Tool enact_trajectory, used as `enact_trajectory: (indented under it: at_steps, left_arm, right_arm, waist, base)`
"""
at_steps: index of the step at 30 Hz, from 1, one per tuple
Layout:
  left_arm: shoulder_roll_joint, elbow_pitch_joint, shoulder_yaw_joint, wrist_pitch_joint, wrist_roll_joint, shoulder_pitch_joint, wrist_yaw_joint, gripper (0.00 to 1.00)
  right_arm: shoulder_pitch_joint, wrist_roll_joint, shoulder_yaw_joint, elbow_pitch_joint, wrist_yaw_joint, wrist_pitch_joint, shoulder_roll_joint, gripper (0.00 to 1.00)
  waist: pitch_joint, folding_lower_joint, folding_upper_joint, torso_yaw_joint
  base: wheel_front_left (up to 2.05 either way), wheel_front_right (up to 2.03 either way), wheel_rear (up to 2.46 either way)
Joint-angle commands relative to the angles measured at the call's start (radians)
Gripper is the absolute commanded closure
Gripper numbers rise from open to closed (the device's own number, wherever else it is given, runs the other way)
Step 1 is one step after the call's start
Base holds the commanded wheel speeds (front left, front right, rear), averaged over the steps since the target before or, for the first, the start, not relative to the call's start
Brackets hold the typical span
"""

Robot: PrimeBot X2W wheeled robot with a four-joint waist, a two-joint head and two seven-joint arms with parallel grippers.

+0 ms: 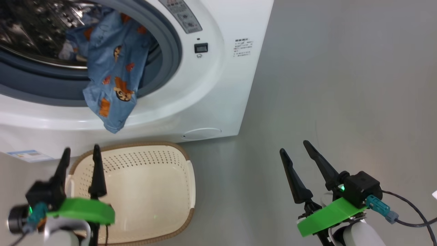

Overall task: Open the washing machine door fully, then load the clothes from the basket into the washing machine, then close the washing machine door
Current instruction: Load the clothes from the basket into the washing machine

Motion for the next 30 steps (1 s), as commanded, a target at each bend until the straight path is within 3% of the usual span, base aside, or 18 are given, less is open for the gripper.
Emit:
enact_trajectory:
  at_steps: [1,11,24,25,26,30]
  left_arm:
    - [0.035,0.008,0.03,-0.003,0.008,-0.056,-0.007,0.0]
    - [0.067,0.249,0.034,0.031,-0.039,-0.294,-0.042,0.0]
    - [0.077,0.464,0.028,-0.001,-0.093,-0.469,-0.086,0.0]
    - [0.074,0.473,0.027,-0.004,-0.1,-0.477,-0.09,0.44]
    - [0.074,0.483,0.025,-0.007,-0.105,-0.485,-0.094,1.0]
    - [0.079,0.499,0.021,-0.012,-0.109,-0.504,-0.102,1.0]
  right_arm:
    - [-0.021,-0.006,0.028,-0.025,0.002,-0.005,0.001,0.0]
    - [-0.058,-0.006,0.028,-0.03,0.002,-0.005,0.005,0.0]
    - [-0.081,-0.01,0.027,-0.032,0.002,-0.005,0.012,0.0]
    - [-0.082,-0.01,0.027,-0.031,0.002,-0.005,0.012,0.0]
    - [-0.082,-0.009,0.028,-0.03,0.002,-0.005,0.013,0.0]
    - [-0.082,-0.009,0.026,-0.027,0.002,-0.005,0.014,0.0]
  waist:
    - [0.03,0.0,0.0,-0.016]
    - [0.149,0.0,0.0,-0.053]
    - [0.224,0.0,0.0,-0.088]
    - [0.224,0.0,0.0,-0.09]
    - [0.225,0.0,0.0,-0.091]
    - [0.223,0.0,0.0,-0.093]
  base:
    - [0.0,0.0,0.0]
    - [0.0,0.0,0.0]
    - [0.0,0.0,0.0]
    - [0.0,0.0,0.0]
    - [0.0,0.0,0.0]
    - [0.0,0.0,0.0]
